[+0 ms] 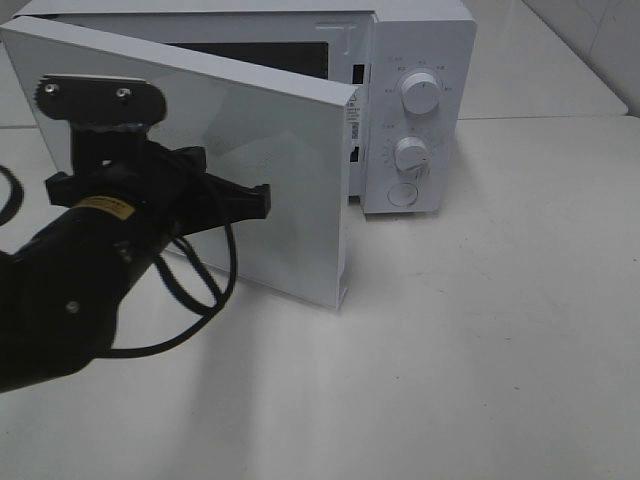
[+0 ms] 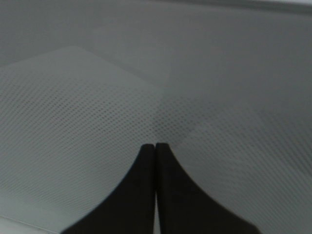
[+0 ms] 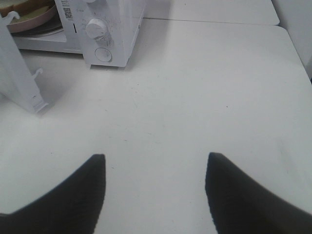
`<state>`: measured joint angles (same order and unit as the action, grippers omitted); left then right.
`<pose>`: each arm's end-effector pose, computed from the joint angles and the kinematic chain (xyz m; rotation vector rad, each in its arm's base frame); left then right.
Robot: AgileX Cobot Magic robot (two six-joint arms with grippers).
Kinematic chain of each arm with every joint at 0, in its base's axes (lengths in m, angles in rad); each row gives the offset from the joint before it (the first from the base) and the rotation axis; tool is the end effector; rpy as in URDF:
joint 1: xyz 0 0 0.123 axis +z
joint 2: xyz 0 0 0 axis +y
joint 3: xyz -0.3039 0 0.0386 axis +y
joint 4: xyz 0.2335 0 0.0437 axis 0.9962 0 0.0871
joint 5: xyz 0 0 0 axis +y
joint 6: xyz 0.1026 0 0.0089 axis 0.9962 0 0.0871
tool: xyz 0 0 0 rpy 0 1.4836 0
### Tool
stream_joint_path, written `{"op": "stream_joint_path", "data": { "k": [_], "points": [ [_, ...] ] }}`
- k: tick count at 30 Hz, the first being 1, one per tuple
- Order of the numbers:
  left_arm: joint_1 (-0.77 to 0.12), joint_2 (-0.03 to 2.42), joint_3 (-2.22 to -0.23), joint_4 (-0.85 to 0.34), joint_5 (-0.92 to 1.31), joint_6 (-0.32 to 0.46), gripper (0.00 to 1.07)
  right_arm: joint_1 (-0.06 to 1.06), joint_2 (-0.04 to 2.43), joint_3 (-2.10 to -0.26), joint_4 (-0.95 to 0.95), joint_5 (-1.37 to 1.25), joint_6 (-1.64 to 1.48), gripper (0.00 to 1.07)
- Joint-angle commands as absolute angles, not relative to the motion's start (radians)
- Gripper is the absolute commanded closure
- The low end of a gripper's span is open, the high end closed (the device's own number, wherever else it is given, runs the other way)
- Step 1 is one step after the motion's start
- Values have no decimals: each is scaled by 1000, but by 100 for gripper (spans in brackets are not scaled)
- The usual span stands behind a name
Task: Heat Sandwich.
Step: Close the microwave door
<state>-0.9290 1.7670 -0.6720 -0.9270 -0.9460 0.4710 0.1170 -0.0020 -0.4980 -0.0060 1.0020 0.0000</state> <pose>0.2435 -0.2143 0.2018 0.1938 1.7993 -0.1294 -0.0256 -0.0035 0.2697 -0.1161 1.9828 0.0686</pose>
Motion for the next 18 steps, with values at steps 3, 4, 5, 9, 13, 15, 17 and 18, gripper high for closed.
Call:
{"op": "stream_joint_path", "data": {
  "k": [3, 4, 5, 9, 13, 15, 17, 18],
  "points": [
    [-966, 1823, -775, -1023, -964, 530, 107, 111, -31, -496, -10, 997, 7, 47],
    [-967, 1834, -796, -1040, -964, 542, 107, 111, -31, -496, -10, 997, 7, 47],
    [-971, 1860, -846, -1088, -960, 578, 107, 111, -31, -496, -10, 997, 7, 47],
    [-973, 1906, -931, -1156, -957, 655, 107, 111, -31, -496, -10, 997, 7, 47],
    [-974, 1935, -993, -1177, -959, 677, 107, 111, -31, -496, -10, 997, 7, 47],
    [-974, 1945, -1007, -1177, -961, 677, 107, 111, -31, -496, -10, 997, 7, 47],
    [-974, 1969, -1052, -1177, -964, 678, 107, 111, -31, -496, -10, 997, 7, 47],
    [-974, 1978, -1062, -1178, -963, 679, 107, 111, -31, -496, -10, 997, 7, 47]
  ]
}}
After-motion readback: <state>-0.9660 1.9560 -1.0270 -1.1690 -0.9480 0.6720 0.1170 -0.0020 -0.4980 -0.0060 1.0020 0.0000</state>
